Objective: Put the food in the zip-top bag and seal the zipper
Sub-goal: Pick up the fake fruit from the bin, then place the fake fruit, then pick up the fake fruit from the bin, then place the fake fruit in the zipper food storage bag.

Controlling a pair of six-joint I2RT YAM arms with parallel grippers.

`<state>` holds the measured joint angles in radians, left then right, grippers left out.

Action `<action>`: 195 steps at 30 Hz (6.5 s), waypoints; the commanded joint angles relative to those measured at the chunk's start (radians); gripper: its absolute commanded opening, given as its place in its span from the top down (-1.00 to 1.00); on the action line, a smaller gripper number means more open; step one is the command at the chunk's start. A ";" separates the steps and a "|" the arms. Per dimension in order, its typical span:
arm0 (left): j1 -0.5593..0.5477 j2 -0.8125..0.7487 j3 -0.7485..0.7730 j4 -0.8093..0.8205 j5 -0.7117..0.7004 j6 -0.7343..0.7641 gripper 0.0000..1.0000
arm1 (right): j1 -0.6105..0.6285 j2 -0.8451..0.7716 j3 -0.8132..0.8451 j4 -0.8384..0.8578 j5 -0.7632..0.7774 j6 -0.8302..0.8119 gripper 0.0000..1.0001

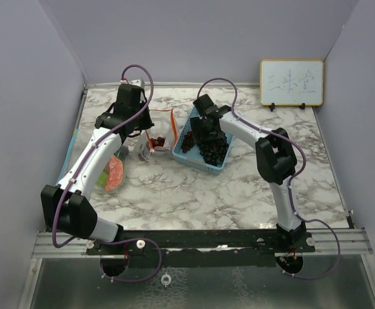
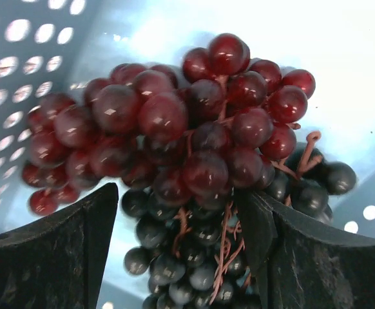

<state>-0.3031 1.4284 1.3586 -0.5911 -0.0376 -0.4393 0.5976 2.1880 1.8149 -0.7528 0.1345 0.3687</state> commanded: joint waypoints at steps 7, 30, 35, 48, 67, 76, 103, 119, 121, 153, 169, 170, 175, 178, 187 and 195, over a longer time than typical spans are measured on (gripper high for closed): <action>0.002 -0.019 0.002 0.032 0.026 -0.003 1.00 | -0.035 0.054 -0.080 0.125 0.034 -0.079 0.77; 0.011 -0.005 -0.024 0.048 0.049 -0.013 1.00 | 0.000 -0.477 -0.033 0.354 -0.480 0.124 0.96; 0.010 -0.007 -0.028 0.055 0.059 -0.021 1.00 | 0.015 -0.422 -0.011 0.482 -0.447 0.177 0.96; 0.011 -0.002 -0.026 0.050 0.048 -0.014 1.00 | 0.077 -0.282 0.072 0.609 -0.503 0.309 0.96; 0.017 -0.016 -0.031 0.055 0.040 -0.021 1.00 | 0.146 -0.262 0.081 0.600 -0.487 0.360 0.96; 0.024 -0.024 -0.009 0.047 0.056 -0.030 1.00 | 0.196 -0.246 0.005 0.555 -0.387 0.366 0.96; 0.030 -0.017 -0.018 0.045 0.066 -0.018 1.00 | -0.054 -0.094 0.162 -0.119 0.098 0.253 -1.00; 0.041 0.012 -0.012 0.036 0.080 0.024 1.00 | -0.062 0.245 0.325 -0.169 0.064 0.290 -1.00; 0.042 0.014 -0.011 0.034 0.082 0.027 1.00 | -0.062 0.243 0.288 -0.177 0.066 0.290 -0.95; 0.059 0.022 -0.028 0.054 0.133 -0.007 1.00 | 0.069 -0.267 0.246 0.418 -0.275 0.234 0.96; 0.065 0.035 0.025 0.055 0.169 -0.032 1.00 | 0.188 -0.261 0.052 0.477 -0.146 0.263 0.96; 0.065 0.034 0.024 0.053 0.167 -0.031 1.00 | 0.197 -0.252 0.057 0.471 -0.149 0.263 0.96; 0.067 0.031 0.022 0.047 0.153 -0.024 1.00 | 0.221 -0.192 0.128 0.333 -0.159 0.259 0.86; 0.067 0.031 0.023 0.049 0.153 -0.025 1.00 | 0.222 -0.193 0.111 0.281 -0.148 0.259 0.41; 0.068 0.018 0.010 0.050 0.147 -0.021 1.00 | 0.220 -0.237 0.089 0.191 -0.026 0.216 -0.36; 0.070 0.006 0.000 0.055 0.148 -0.017 1.00 | 0.115 -0.299 0.011 -0.030 0.152 0.224 -0.51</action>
<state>-0.2413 1.4609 1.3499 -0.5621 0.0971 -0.4576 0.7956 1.9556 1.8782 -0.6334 0.1616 0.5972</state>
